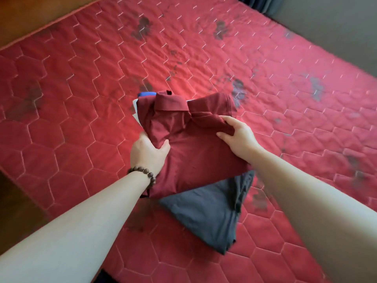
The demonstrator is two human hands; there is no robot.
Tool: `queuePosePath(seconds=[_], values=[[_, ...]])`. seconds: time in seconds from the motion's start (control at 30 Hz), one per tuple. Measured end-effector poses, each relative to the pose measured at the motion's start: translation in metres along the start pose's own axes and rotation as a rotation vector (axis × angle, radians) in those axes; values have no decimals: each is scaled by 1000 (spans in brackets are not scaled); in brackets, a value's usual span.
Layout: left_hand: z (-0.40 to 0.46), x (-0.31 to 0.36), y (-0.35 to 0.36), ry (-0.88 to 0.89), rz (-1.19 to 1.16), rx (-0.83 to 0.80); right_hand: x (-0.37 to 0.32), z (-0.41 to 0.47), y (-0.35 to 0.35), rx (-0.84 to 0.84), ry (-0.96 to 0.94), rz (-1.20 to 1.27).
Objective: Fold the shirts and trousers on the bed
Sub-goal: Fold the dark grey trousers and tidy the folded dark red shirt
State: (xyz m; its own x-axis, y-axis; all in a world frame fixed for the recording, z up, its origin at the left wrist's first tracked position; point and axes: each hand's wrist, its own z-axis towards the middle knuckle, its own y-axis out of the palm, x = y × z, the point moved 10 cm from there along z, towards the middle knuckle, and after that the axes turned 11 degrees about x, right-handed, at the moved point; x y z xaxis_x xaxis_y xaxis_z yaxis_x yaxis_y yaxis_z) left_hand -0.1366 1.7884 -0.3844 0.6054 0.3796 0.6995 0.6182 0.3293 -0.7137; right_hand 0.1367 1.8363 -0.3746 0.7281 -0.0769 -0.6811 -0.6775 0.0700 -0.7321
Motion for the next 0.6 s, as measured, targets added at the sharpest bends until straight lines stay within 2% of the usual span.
queuePosePath(seconds=[0.3, 0.37, 0.43, 0.53, 0.6], values=[[-140, -32, 32, -415, -233, 223, 35, 4, 7, -316, -235, -131], [-176, -52, 51, -581, -280, 201, 53, -1, 23, -377, -235, -198], [-208, -76, 78, -764, -289, 102, 84, -10, 43, -419, -160, -251], [-227, -111, 105, -966, -331, 53, 124, -21, 61, -351, -31, -303], [-224, -120, 113, -1006, -397, 73, 128, -15, 61, -258, -36, -370]])
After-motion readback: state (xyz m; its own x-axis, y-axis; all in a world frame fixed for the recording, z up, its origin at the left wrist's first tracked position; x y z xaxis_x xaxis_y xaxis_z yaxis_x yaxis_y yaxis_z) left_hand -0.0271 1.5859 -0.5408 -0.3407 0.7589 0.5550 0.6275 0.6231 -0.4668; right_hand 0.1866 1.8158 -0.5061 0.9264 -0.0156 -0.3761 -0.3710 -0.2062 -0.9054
